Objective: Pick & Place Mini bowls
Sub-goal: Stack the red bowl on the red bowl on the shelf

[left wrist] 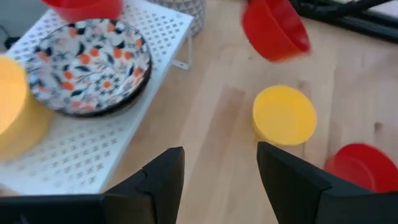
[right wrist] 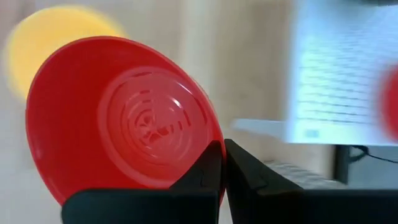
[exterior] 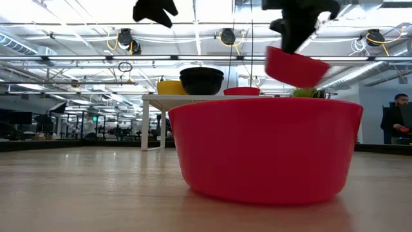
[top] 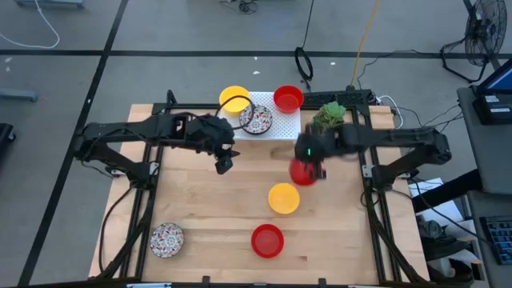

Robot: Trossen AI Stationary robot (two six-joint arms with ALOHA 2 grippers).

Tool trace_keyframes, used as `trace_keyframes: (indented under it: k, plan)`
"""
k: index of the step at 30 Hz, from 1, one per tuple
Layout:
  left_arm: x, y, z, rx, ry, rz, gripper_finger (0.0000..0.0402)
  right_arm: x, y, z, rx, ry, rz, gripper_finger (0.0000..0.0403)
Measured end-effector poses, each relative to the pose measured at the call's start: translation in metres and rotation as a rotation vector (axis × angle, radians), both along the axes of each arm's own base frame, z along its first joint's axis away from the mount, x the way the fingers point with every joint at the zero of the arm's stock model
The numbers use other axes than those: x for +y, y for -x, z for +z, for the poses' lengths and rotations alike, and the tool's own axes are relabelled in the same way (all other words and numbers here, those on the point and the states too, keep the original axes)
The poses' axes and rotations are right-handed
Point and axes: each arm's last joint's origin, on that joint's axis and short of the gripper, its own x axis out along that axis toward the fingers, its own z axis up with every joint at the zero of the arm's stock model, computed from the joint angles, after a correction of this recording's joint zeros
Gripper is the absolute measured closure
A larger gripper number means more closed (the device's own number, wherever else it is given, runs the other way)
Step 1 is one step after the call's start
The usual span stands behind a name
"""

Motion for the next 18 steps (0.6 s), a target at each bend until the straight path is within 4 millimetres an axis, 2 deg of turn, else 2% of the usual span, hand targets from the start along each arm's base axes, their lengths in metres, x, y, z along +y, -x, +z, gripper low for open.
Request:
trace_keyframes:
  k: [7, 12, 15, 18]
  plan:
    - [-0.012, 0.018, 0.011, -0.006, -0.049, 0.015, 0.0197, -0.076, 0.004, 0.036, -0.208, 0.024, -0.217, 0.0402]
    - [-0.017, 0.025, 0.015, -0.012, -0.071, 0.015, 0.0197, -0.132, 0.017, 0.058, -0.490, 0.010, -0.522, 0.0403]
    - [-0.019, 0.027, 0.016, -0.014, -0.086, 0.021, 0.0197, -0.163, 0.026, 0.060, -0.609, -0.061, -0.657, 0.0403]
    - [-0.019, 0.027, 0.016, -0.012, -0.091, 0.017, 0.0197, -0.189, 0.028, 0.050, -0.647, -0.147, -0.711, 0.0403]
